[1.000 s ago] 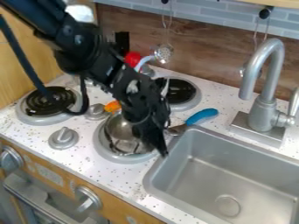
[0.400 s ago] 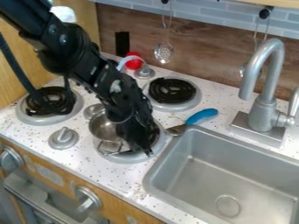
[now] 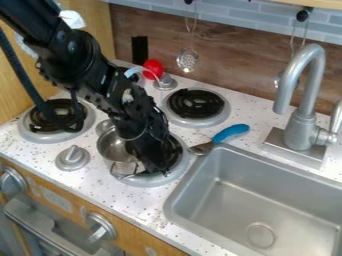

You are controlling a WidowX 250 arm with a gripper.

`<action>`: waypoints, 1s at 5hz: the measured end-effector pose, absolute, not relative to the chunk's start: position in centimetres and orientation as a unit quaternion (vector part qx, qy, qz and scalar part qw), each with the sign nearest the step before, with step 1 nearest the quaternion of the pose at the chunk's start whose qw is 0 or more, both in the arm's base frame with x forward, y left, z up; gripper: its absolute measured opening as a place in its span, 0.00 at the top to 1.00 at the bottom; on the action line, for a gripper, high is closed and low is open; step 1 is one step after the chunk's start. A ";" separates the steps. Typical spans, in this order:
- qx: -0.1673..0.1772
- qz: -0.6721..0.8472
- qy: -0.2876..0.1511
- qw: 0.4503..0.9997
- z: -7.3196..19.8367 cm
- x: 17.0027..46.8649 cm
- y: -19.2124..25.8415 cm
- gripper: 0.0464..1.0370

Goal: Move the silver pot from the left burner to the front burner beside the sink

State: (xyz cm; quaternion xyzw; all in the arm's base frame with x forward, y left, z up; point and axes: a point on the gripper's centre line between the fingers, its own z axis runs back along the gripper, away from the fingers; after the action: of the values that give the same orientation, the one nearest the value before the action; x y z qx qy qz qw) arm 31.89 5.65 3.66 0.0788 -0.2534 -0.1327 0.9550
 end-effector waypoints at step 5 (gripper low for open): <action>0.065 -0.176 -0.293 0.938 5.9 35.5 3.5 0.03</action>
State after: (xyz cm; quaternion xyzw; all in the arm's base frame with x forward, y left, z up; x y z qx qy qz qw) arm 35.46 3.46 5.87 0.0646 -0.2931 -0.1755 0.9376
